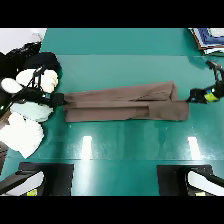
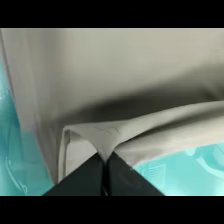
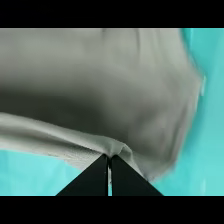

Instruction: Fold the shirts.

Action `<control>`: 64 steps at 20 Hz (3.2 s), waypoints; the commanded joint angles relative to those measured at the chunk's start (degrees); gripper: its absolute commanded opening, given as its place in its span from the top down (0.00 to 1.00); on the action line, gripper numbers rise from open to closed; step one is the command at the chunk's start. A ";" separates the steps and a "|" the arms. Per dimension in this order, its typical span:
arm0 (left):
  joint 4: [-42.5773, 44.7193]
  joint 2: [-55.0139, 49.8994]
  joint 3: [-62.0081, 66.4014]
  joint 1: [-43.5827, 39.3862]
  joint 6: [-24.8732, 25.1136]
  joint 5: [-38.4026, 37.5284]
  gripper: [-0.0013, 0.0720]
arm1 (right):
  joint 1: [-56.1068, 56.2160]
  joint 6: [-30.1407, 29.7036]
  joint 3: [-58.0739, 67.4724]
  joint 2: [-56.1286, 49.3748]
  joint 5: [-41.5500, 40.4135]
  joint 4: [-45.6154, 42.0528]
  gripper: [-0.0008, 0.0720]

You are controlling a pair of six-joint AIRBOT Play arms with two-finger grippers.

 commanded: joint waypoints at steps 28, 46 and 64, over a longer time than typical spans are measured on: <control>-0.39 -13.38 18.23 -6.71 -1.68 -4.31 0.95 | -12.79 -7.26 25.70 -39.67 12.26 25.16 0.09; -6.10 -29.86 31.08 -21.49 -3.98 0.22 0.95 | -2.10 -9.68 26.36 -34.01 12.09 26.25 0.97; -5.46 -46.93 48.35 -33.03 -6.69 -1.01 0.95 | 22.64 -2.91 43.80 -22.99 7.37 32.09 0.97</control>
